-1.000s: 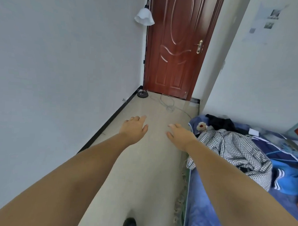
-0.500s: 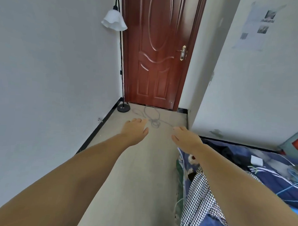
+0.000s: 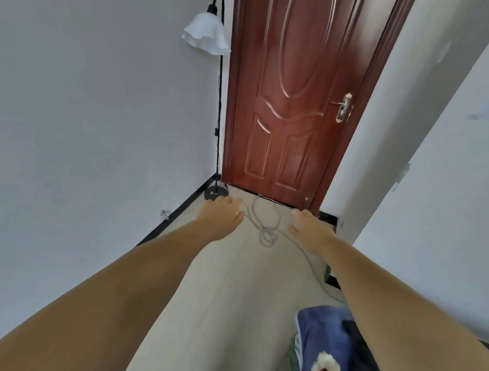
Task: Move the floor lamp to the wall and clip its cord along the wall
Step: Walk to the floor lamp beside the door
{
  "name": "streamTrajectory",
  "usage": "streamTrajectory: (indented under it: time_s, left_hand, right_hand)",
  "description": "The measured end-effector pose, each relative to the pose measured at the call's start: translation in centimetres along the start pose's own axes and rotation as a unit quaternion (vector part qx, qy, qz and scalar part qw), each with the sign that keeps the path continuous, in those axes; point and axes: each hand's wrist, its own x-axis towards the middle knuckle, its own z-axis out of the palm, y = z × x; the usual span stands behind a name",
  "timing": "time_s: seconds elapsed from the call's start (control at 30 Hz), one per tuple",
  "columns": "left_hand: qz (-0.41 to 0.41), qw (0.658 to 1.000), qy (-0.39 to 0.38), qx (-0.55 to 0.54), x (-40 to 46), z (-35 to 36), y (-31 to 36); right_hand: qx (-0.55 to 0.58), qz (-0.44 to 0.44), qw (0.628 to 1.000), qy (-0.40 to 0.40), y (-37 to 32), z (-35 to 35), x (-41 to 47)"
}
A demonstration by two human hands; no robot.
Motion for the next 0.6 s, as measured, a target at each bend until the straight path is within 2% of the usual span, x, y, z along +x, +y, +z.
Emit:
streamTrajectory:
  time_s: [0.17,0.43,0.6]
  left_hand:
    - [-0.036,0.999,0.020,-0.022,12.6,3.1,-4.6]
    - [-0.050,0.996,0.031,-0.061,33.7,2.8,-10.2]
    - [-0.059,0.996,0.019,-0.059,44.4,4.4,-13.1]
  right_hand:
    - [0.001,-0.053,0.999,-0.009,0.7,-0.3,12.8]
    - [0.034,-0.010,0.999,-0.021,5.5,-5.3,33.2]
    - [0.033,0.000,0.999,-0.041,9.1,-5.4,44.9]
